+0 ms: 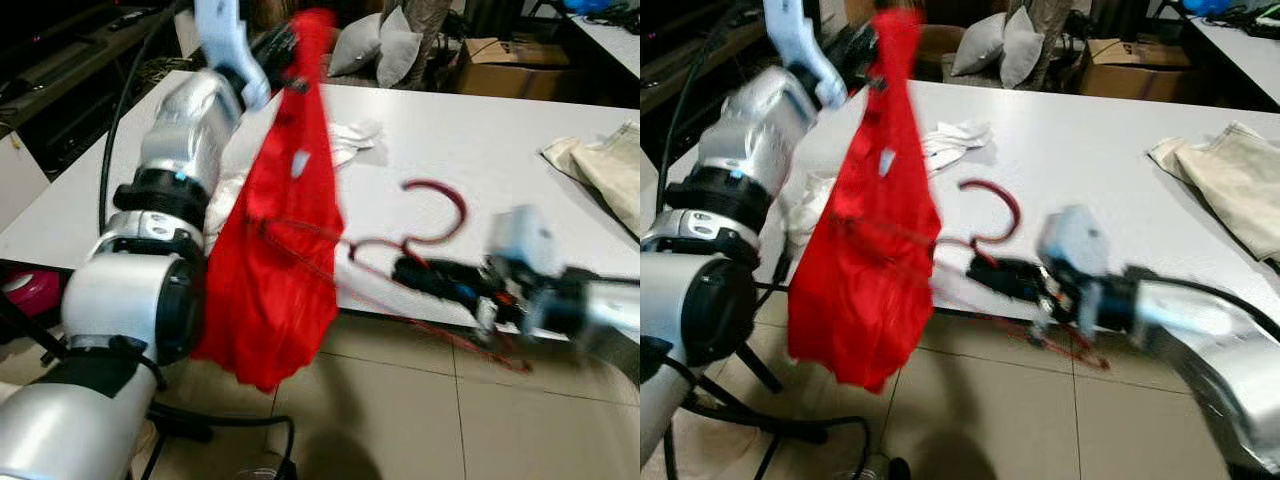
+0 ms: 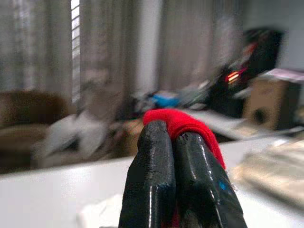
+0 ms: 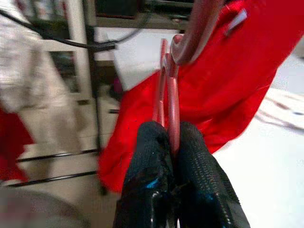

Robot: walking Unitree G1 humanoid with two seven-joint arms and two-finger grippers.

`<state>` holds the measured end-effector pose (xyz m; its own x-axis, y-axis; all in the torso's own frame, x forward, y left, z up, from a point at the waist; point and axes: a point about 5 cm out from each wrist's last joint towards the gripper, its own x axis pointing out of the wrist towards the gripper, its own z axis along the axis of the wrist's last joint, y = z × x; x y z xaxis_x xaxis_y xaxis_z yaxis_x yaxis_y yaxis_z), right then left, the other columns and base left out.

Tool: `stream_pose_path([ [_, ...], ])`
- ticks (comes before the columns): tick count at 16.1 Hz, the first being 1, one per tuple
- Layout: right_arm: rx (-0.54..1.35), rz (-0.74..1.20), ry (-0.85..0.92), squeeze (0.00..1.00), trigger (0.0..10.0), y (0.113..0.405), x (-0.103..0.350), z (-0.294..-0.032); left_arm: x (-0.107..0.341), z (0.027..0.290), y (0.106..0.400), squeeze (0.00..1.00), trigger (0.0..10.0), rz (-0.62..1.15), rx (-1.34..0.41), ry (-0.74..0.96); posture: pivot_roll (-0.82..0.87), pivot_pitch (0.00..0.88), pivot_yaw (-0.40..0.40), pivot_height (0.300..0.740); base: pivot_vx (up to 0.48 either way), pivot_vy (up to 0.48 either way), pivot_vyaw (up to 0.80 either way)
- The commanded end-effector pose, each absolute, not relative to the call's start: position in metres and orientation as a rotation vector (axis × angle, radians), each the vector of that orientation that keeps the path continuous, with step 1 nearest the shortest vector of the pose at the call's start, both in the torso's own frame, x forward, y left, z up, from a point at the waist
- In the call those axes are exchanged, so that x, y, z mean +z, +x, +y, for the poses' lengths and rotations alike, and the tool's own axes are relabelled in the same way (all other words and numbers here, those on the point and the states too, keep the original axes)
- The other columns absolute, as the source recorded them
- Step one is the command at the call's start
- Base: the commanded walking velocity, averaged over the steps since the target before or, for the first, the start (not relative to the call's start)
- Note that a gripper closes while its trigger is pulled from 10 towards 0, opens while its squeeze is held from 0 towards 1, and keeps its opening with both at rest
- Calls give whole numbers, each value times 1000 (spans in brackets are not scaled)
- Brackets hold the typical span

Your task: Hang hanger

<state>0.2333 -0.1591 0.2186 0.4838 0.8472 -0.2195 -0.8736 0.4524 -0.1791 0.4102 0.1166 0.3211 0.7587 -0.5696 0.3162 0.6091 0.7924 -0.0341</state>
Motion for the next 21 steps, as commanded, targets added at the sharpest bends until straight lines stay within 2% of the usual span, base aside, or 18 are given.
stream_pose_path([
  [1, 997, 91, -326, 0, 10000, 249, 216, -159, 355, 114, 399, 0, 10000, -413, -715, -168, -52, 0, 42, 740, 0, 0, 0],
  [3, 781, 15, -449, 0, 10000, 300, 228, -163, 395, 120, 384, 0, 10000, -539, -765, -247, -44, 0, 39, 740, 0, 0, 0],
  [5, 628, -43, -529, 0, 10000, 328, 243, -169, 413, 127, 375, 0, 10000, -604, -773, -304, -46, 0, 36, 740, 0, 0, 0],
  [6, 554, -85, -513, 0, 10000, 341, 256, -174, 422, 131, 370, 0, 10000, -638, -779, -333, -43, 0, 33, 740, 0, 0, 0],
  [7, 340, -261, -522, 0, 10000, 369, 304, -186, 442, 144, 357, 0, 10000, -726, -781, -385, -40, 0, 26, 740, 0, 0, 0],
  [8, 301, -308, -521, 0, 10000, 373, 317, -189, 445, 146, 355, 0, 10000, -744, -779, -391, -40, 0, 26, 740, 0, 0, 0],
  [9, 198, -452, -452, 0, 10000, 378, 354, -197, 451, 156, 351, 0, 10000, -778, -744, -393, -39, 0, 19, 740, 0, 0, 0],
  [10, 177, -561, -404, 0, 10000, 378, 381, -198, 453, 164, 350, 0, 10000, -796, -703, -399, -36, 0, 13, 740, 0, 0, 0],
  [11, 227, -571, -412, 0, 10000, 379, 381, -193, 451, 170, 349, 0, 10000, -797, -661, -382, -34, 0, 6, 740, 0, 0, 0],
  [14, 367, -444, -456, 0, 10000, 388, 335, -179, 427, 181, 356, 0, 10000, -725, -567, -390, -37, 0, -1, 740, 0, 0, 0],
  [15, 460, -364, -488, 0, 10000, 390, 300, -173, 407, 176, 363, 0, 10000, -656, -525, -375, -37, 0, 1, 740, 0, 0, 0],
  [17, 561, -232, -489, 0, 10000, 381, 239, -171, 351, 155, 376, 0, 10000, -496, -472, -294, -39, 0, 5, 740, 0, 0, 0],
  [18, 596, -167, -484, 0, 10000, 370, 210, -172, 308, 143, 382, 0, 10000, -379, -438, -232, -41, 0, 9, 740, 0, 0, 0],
  [19, 613, -132, -483, 0, 10000, 363, 194, -172, 280, 138, 385, 0, 10000, -305, -417, -231, -44, 0, 11, 740, 0, 0, 0],
  [21, 662, -55, -494, 0, 10000, 337, 159, -174, 210, 130, 385, 0, 10000, -124, -340, -122, -52, 0, 17, 740, 0, 0, 0],
])
